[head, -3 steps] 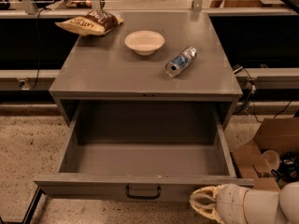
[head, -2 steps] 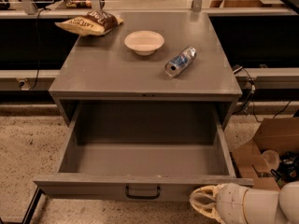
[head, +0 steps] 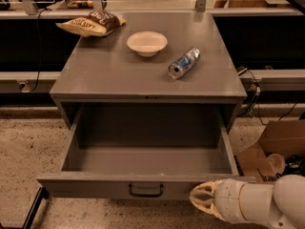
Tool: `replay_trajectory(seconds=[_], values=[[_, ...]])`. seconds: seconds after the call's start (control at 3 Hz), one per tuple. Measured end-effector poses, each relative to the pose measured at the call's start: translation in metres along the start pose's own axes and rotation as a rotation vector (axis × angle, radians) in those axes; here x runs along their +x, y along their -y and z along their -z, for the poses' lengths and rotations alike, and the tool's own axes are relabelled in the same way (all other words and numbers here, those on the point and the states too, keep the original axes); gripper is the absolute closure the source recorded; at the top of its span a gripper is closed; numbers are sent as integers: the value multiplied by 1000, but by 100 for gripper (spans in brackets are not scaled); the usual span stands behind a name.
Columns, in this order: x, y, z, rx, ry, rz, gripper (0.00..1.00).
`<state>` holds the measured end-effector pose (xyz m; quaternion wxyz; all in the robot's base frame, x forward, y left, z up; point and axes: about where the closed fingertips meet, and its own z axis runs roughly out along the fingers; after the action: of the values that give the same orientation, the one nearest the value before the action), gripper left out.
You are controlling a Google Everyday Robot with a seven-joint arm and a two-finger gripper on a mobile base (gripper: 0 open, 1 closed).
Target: Close top drawer
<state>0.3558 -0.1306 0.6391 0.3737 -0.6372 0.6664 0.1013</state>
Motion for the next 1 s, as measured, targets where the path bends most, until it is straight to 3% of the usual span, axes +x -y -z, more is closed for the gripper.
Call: replay_trajectory(seconds=[0.67, 1.0], values=[[13, 58, -3, 111, -22, 1, 100], [22, 95, -23, 145, -26, 21, 100]])
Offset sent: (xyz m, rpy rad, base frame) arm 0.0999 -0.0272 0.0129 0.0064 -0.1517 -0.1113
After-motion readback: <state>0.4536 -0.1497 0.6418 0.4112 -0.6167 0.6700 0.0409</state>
